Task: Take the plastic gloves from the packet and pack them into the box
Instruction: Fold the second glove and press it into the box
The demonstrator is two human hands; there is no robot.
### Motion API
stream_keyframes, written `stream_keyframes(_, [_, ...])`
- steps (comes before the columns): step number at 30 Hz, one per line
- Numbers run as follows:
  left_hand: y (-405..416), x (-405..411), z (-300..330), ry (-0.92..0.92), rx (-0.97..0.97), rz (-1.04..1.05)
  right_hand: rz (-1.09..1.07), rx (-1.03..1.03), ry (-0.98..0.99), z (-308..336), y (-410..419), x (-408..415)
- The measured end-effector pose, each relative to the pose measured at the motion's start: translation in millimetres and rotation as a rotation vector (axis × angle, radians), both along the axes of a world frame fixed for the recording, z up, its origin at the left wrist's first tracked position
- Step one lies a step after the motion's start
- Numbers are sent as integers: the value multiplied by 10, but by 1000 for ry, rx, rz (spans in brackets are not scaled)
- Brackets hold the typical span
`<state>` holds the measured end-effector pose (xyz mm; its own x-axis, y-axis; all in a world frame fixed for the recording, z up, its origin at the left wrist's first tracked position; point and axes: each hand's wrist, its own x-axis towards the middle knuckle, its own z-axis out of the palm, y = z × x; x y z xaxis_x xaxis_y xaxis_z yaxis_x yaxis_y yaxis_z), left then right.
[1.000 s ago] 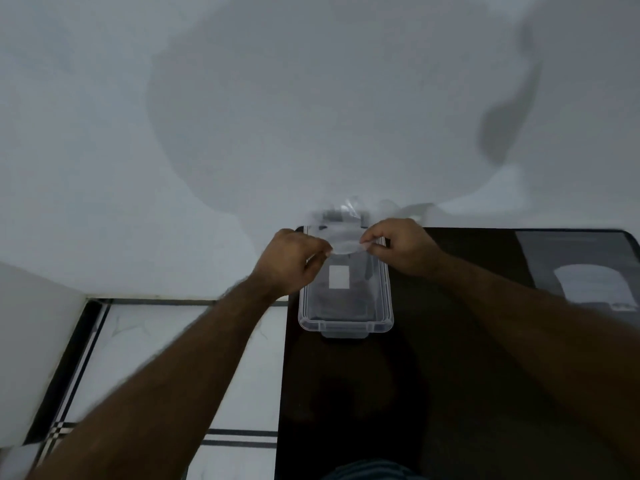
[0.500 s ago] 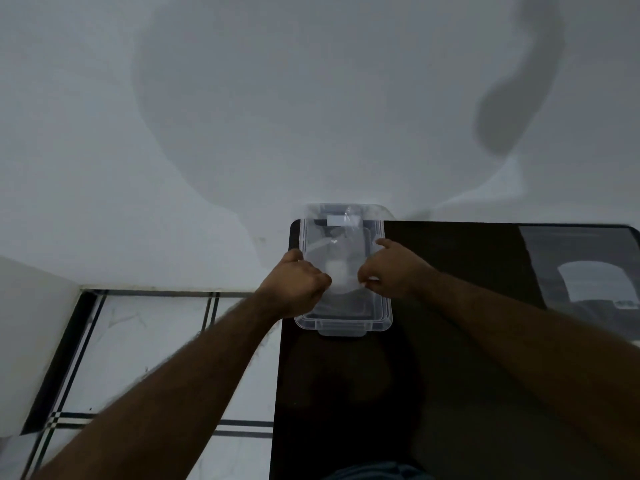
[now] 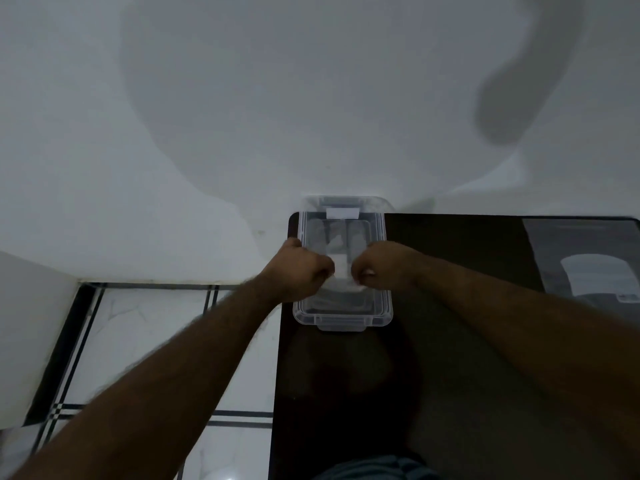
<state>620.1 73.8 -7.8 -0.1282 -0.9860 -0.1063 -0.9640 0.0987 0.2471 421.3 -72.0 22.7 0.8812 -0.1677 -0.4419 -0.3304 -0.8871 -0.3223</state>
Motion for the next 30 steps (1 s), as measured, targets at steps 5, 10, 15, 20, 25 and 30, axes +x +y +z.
stream_keyframes(5, [-370,232,518,68,-145,227,-280,25,-321,340,-445,158])
stream_keyframes(10, [-666,440,900,57,-273,275,-397,-31,-449,645,-643,350])
stream_keyframes(15, [-729,462,1119,29,-473,331,-452,-86,-659,908,-671,342])
stream_keyframes(20, [-468,333,1124,-33,-541,248,-396,-67,-730,983,-541,151])
stream_keyframes(25, [-118,164,875,-100,-499,112,-278,-10,-585,772,-351,-59])
stream_keyframes(30, [93,65,488,-111,-413,33,-174,38,-434,462,-151,-156])
